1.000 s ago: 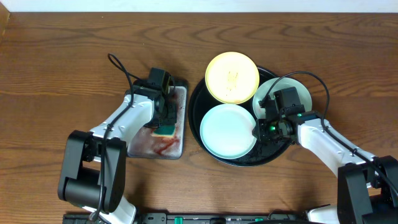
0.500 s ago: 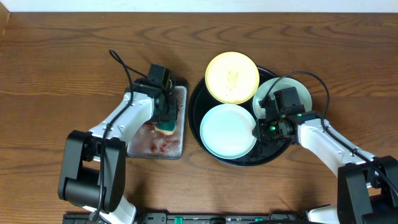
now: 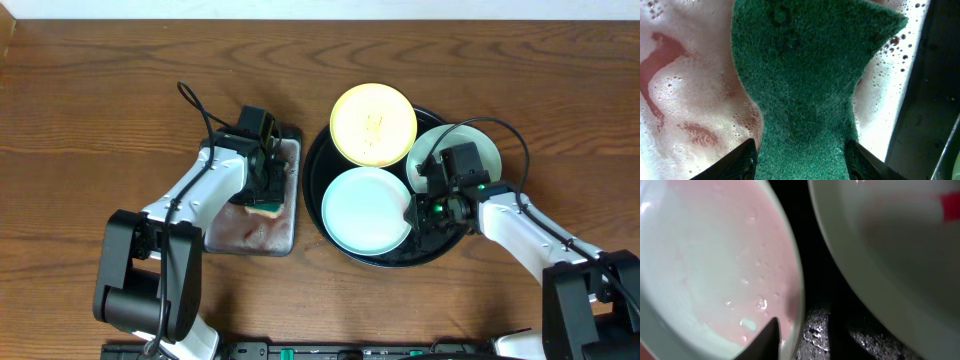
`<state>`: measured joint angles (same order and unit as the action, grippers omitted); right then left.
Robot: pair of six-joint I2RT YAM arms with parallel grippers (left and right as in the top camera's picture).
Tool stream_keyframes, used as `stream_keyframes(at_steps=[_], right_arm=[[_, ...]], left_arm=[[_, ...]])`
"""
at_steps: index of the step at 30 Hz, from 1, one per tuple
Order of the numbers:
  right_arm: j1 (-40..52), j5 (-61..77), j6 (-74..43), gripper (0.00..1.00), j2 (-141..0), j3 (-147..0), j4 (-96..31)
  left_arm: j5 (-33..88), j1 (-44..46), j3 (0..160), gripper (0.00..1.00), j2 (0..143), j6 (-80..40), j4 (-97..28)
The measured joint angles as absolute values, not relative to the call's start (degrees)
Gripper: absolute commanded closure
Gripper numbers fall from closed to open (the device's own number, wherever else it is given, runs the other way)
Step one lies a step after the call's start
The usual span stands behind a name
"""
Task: Clean dirty plates on tray and stack at the side
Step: 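Dip the sponge back into the soapy tray with the left gripper, then lift the cleaned pale green plate with the right gripper to the right side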
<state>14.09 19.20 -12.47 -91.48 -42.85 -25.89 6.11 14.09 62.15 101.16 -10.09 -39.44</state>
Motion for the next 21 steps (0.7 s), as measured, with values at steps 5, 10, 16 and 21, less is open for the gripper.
stream_keyframes(at_steps=[5,10,16,21], right_arm=[[14.1,20.4,-13.4,0.99,-91.5,-41.3,-23.1],[14.0,22.0,-14.2,0.99,-91.5,-41.2,-20.8],[14.0,20.8,-13.7,0.99,-88.1,-41.6,-22.0],[14.1,12.1,-11.8,0.99,-79.4,-42.5,-22.2]], left_arm=[[6.1,14.1,62.2,0.41,101.2,-10.5,-39.5],[6.1,14.1,62.2,0.38,101.2,-10.5,-39.6],[6.1,14.1,62.2,0.38,101.2,-10.5,-39.7],[6.1,14.1,62.2,0.38,101.2,-10.5,-39.7]])
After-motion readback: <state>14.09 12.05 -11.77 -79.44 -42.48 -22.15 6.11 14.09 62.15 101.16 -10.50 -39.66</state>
